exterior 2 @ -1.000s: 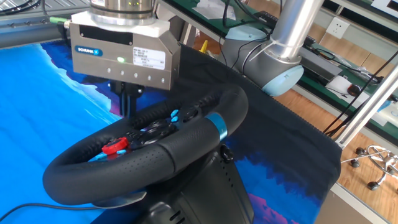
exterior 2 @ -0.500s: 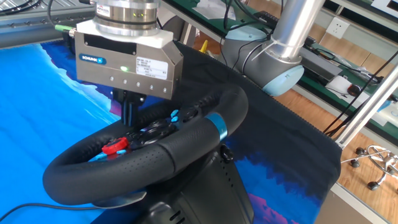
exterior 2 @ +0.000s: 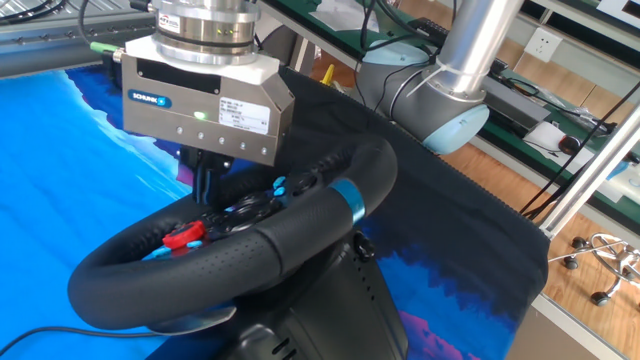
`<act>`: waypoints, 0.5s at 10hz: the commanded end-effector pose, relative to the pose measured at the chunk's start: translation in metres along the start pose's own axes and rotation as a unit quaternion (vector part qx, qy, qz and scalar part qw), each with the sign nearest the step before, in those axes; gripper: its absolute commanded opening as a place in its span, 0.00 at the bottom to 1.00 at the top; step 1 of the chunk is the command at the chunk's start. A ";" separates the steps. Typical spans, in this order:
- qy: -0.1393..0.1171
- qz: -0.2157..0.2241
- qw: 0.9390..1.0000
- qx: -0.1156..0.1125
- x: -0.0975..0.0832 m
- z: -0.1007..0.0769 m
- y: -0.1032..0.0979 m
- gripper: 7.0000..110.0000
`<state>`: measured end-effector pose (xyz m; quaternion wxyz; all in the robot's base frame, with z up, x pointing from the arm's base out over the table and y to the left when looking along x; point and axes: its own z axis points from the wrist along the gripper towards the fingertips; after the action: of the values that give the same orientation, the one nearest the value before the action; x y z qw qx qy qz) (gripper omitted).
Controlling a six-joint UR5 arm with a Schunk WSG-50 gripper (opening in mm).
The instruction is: Rotate the steering wheel 90 degrees counterclockwise
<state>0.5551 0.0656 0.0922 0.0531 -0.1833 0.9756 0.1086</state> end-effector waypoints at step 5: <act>-0.021 -0.001 1.000 -0.001 -0.018 -0.005 0.007 0.00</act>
<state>0.5638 0.0726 0.0966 0.0678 -0.1856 0.9741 0.1100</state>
